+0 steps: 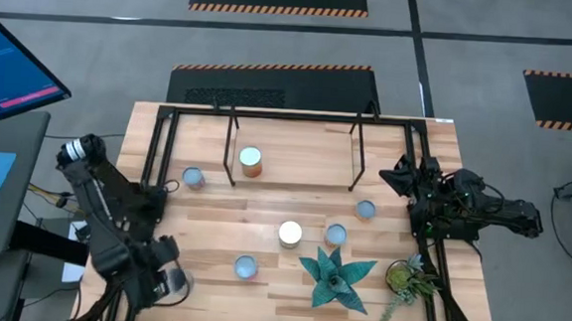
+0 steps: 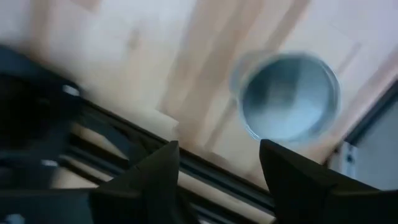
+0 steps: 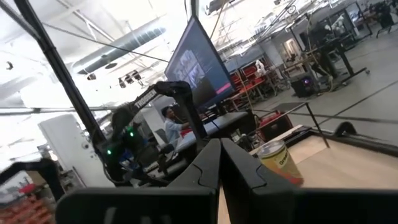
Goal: Pick and place cans onto a shelf
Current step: Put the canned tomatoes on the shelf
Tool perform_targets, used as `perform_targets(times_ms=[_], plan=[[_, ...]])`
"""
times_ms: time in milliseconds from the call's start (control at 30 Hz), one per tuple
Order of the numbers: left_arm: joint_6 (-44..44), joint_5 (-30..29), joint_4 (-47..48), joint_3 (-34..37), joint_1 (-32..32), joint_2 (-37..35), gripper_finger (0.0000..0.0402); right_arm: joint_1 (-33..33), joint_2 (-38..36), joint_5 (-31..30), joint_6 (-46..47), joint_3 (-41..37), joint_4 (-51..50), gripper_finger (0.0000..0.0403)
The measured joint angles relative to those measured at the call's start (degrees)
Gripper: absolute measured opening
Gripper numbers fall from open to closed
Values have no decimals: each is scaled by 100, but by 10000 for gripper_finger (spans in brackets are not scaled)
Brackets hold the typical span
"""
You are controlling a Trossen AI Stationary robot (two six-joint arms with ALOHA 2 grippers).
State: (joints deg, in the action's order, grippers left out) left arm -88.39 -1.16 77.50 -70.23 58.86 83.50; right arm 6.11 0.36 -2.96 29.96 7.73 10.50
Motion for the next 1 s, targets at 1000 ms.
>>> perform_targets(times_ms=[1000], plan=[[-1731,-620,-958,699,205,-2,209,-2,-2,158,63,0,-496,38]])
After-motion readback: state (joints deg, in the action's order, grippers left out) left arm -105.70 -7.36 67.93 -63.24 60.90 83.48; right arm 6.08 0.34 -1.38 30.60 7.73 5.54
